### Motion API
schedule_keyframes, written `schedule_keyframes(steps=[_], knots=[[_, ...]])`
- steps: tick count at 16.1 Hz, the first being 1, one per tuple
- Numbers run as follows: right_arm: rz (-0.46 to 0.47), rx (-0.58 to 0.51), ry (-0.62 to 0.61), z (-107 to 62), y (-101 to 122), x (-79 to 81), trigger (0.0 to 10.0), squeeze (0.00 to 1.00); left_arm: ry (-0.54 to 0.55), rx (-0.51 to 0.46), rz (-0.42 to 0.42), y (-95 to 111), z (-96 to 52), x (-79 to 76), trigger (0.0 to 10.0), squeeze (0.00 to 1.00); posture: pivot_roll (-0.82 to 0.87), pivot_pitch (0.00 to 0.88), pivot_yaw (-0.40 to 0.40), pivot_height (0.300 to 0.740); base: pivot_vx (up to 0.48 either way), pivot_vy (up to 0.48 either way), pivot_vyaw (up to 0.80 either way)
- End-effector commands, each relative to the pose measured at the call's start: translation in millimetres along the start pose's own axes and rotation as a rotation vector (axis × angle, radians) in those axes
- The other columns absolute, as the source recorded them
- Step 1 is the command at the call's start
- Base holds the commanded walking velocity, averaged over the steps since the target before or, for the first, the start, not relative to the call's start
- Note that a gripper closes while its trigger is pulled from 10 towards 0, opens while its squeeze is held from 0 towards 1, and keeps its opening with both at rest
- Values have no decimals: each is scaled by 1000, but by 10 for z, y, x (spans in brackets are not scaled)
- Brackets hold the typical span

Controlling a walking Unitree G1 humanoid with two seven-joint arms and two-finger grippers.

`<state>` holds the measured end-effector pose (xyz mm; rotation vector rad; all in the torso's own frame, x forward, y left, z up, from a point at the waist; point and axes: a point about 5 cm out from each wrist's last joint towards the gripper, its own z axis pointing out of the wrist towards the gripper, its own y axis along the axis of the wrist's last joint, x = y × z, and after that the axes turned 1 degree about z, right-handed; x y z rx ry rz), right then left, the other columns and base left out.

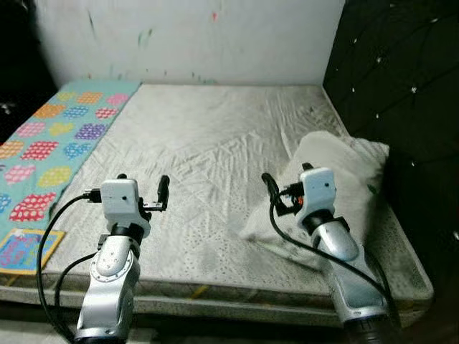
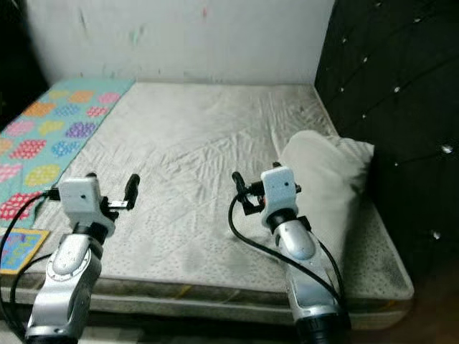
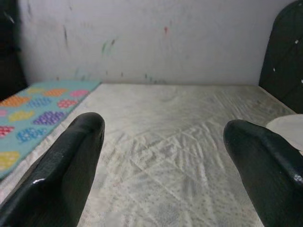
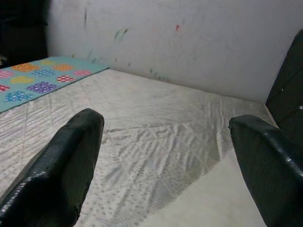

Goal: Clean up the room

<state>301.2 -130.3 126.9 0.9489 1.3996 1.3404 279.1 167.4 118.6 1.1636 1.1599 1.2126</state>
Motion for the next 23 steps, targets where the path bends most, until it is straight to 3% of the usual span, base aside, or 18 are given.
schedule_keyframes(steps=[1,11,14,23], knots=[[-3,-9,-2,14,26,-19,10000,0,-14,-5,7,17,13,-27,10000,0,-200,0,21,740,0,-251,0],[-8,-15,-8,42,44,-43,10000,0,-20,-14,2,29,30,-41,10000,0,-198,0,18,740,0,-102,0],[27,-13,-20,34,46,-33,10000,0,-89,-43,-56,68,10,-103,10000,0,-198,0,17,740,0,0,0],[30,-5,-10,34,29,-34,10000,0,-151,-70,-92,104,-3,-150,10000,0,-198,0,16,740,162,0,-204]])
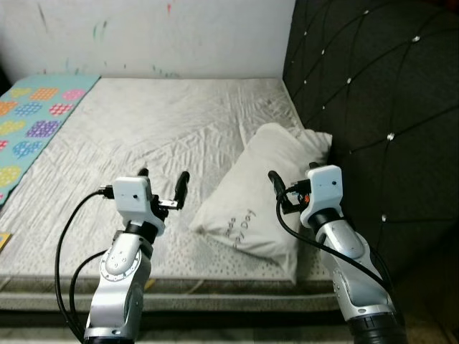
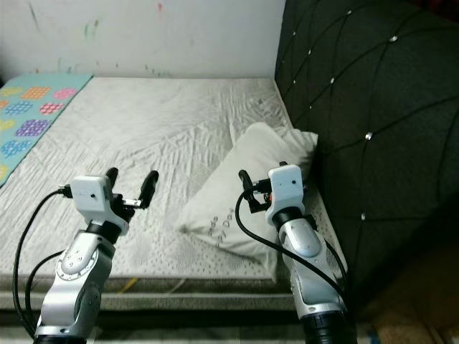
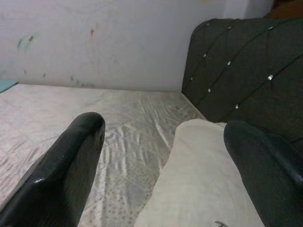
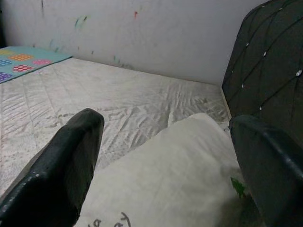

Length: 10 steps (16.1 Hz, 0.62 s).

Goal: Clean up the room

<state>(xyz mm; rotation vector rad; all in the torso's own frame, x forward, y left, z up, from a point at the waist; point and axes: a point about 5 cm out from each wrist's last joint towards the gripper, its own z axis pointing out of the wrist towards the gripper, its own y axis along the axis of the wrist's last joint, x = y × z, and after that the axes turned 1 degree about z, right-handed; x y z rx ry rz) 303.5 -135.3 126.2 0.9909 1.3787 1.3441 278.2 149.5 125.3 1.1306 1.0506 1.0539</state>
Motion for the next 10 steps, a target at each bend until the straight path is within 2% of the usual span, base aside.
schedule_keyframes(steps=[1,10], knots=[[-3,-13,13,26,44,20,10000,0,0,-20,4,43,-1,24,10000,0,-198,0,16,740,326,0,0],[-10,-21,-5,32,60,-21,10000,0,2,-20,13,48,5,22,10000,0,-199,0,16,740,396,0,0]])
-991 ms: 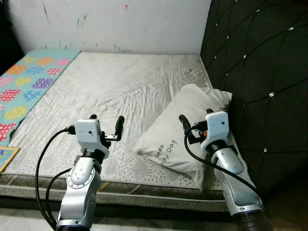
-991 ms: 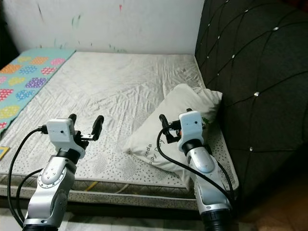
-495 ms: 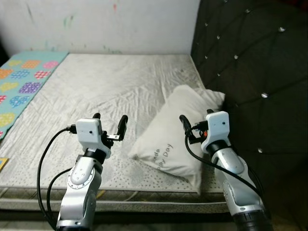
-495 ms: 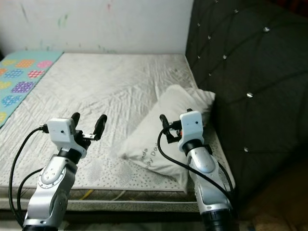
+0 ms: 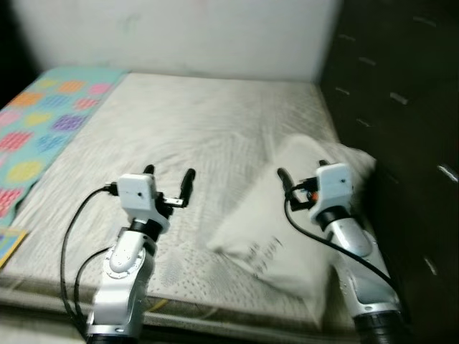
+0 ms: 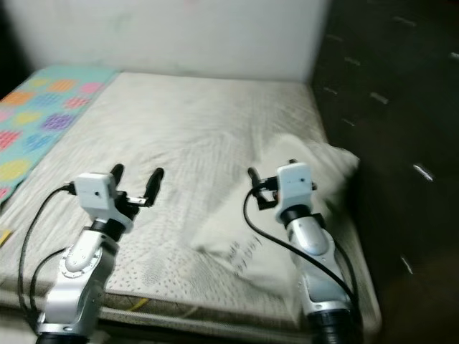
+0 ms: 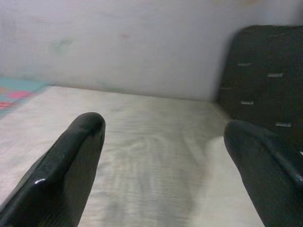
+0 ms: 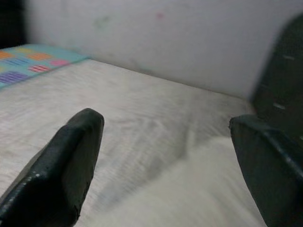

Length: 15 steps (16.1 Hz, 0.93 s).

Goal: Clean up the room

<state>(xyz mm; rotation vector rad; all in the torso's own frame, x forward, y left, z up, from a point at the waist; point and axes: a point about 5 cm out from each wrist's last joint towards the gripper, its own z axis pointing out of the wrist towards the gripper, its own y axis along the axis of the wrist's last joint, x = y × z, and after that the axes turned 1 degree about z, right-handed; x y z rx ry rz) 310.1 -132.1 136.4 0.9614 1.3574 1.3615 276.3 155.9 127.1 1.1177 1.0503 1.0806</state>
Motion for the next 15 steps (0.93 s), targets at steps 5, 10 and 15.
schedule_keyframes(steps=[5,10,15], knots=[[-8,14,3,-55,-43,-8,10000,0,58,21,9,-14,30,17,10000,0,-195,0,10,740,0,0,0],[-14,16,3,-45,-44,-25,10000,0,62,21,14,-9,26,10,10000,0,-193,0,6,740,0,0,0],[-16,19,7,-54,-56,-20,10000,0,58,12,-3,-4,20,3,10000,0,-191,0,6,740,0,-97,0]])
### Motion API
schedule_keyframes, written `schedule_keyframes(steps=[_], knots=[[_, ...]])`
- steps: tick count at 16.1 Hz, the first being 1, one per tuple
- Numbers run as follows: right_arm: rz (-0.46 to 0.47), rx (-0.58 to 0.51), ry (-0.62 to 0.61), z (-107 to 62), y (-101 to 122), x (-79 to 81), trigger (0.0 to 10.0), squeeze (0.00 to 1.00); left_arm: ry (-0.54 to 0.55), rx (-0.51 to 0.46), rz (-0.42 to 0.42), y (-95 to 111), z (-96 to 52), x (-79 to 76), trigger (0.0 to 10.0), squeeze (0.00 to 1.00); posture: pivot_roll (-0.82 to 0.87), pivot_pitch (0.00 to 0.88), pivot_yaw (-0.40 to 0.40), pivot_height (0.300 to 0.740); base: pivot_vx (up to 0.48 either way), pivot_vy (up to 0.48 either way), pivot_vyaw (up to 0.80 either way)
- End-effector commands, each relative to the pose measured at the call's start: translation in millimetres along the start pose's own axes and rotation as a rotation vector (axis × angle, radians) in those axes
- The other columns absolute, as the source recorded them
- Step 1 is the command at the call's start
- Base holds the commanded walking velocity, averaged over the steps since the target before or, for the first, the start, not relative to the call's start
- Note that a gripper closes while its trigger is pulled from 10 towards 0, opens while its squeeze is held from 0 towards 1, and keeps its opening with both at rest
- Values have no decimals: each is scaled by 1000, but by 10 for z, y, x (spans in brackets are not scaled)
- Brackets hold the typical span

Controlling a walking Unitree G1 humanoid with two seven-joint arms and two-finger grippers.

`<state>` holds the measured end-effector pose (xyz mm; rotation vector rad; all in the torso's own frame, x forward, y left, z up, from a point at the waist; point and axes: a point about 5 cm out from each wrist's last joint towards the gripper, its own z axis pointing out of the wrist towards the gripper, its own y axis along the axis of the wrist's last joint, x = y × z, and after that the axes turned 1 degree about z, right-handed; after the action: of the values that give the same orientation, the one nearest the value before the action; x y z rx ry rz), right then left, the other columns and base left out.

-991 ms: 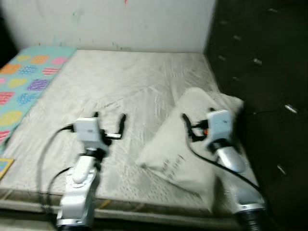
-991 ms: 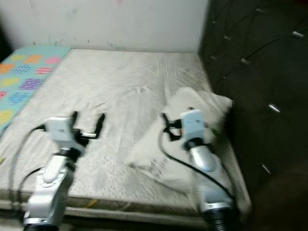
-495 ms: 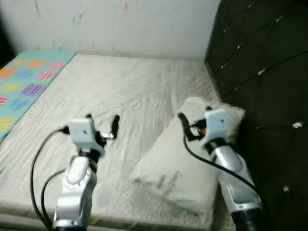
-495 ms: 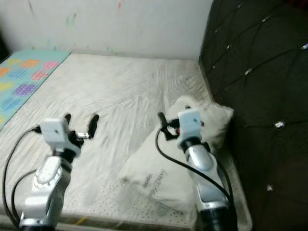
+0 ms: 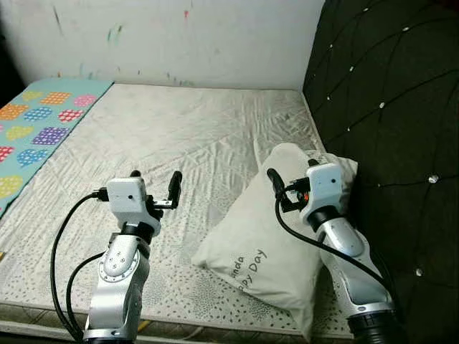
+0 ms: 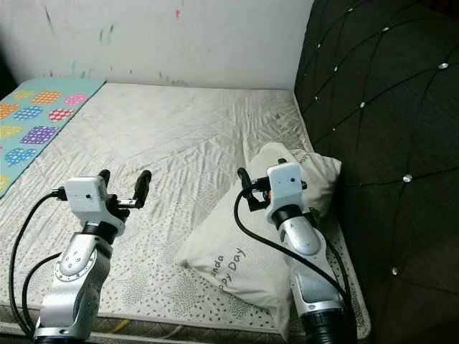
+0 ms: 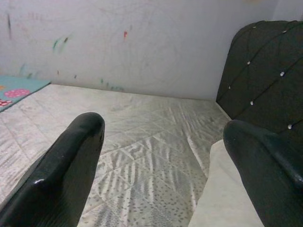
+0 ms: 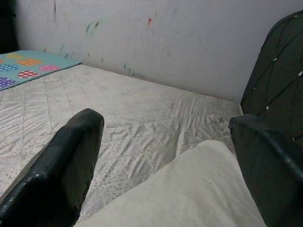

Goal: Clean up the room

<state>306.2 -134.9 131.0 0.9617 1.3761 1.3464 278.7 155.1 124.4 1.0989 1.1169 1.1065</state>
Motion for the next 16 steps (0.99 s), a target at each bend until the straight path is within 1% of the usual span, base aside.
schedule_keyframes(steps=[1,3,4,6,9,14,16], knots=[[-5,3,5,-6,-4,-6,10000,0,-17,-15,1,35,-1,-3,10000,0,-191,0,6,740,0,0,0],[-2,4,6,-4,-4,-4,10000,0,-58,-32,7,54,-11,-48,10000,0,-191,0,3,740,0,0,0],[-1,4,6,-1,-3,-5,10000,0,-62,-31,14,53,-14,-61,10000,0,-191,0,2,740,289,-300,0],[-6,4,9,3,-1,-8,10000,0,0,-9,-7,25,-7,2,10000,0,-190,0,1,740,0,0,0],[-6,5,9,6,-1,-9,10000,0,17,4,10,16,-4,18,10000,0,-189,0,0,740,0,0,0],[-6,7,12,2,-6,2,10000,0,21,3,5,15,0,16,10000,0,-191,0,-2,740,0,-442,0],[-8,8,10,1,-7,-7,10000,0,29,-1,-17,12,-3,21,10000,0,-191,0,-5,740,0,0,0]])
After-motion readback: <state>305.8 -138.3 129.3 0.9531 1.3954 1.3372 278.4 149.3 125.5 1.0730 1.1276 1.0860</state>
